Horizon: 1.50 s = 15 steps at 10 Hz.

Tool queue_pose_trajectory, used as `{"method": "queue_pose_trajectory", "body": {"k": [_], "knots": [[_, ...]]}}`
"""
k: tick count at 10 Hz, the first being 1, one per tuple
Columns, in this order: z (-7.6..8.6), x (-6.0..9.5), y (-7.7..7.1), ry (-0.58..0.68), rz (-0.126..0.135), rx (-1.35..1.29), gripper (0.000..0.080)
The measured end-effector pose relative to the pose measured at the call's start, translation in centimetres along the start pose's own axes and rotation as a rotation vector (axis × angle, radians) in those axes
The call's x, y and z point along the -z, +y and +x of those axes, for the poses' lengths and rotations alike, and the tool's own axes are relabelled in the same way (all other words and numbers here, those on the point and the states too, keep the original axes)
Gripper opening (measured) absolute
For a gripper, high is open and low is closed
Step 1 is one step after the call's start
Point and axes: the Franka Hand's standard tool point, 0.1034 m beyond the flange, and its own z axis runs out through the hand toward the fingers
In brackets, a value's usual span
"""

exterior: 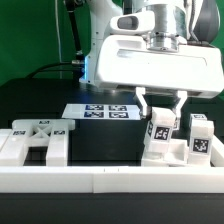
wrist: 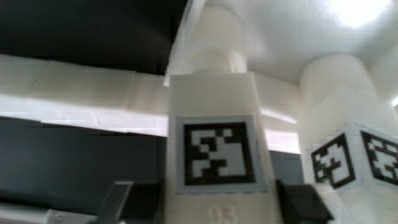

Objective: Assemble chair

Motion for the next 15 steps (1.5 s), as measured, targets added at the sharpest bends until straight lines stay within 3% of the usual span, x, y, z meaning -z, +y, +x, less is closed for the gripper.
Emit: {"method": "queue_pose_trajectory", "body": {"k": [3, 5, 6, 7, 15], "knots": [[0.1, -0.1, 0.1, -0.01, 0.002, 0.0, 0.029], [-0.2, -0.2, 0.0, -0.022, 0.004, 0.0, 0.053], [-0.2, -0.2, 0.0, -0.022, 0.004, 0.0, 0.053], [-0.2, -0.2, 0.0, -0.023, 0.004, 0.0, 0.0631], [1.9, 1.0, 0.9, -0.088, 0.024, 0.024, 0.0649]]}}
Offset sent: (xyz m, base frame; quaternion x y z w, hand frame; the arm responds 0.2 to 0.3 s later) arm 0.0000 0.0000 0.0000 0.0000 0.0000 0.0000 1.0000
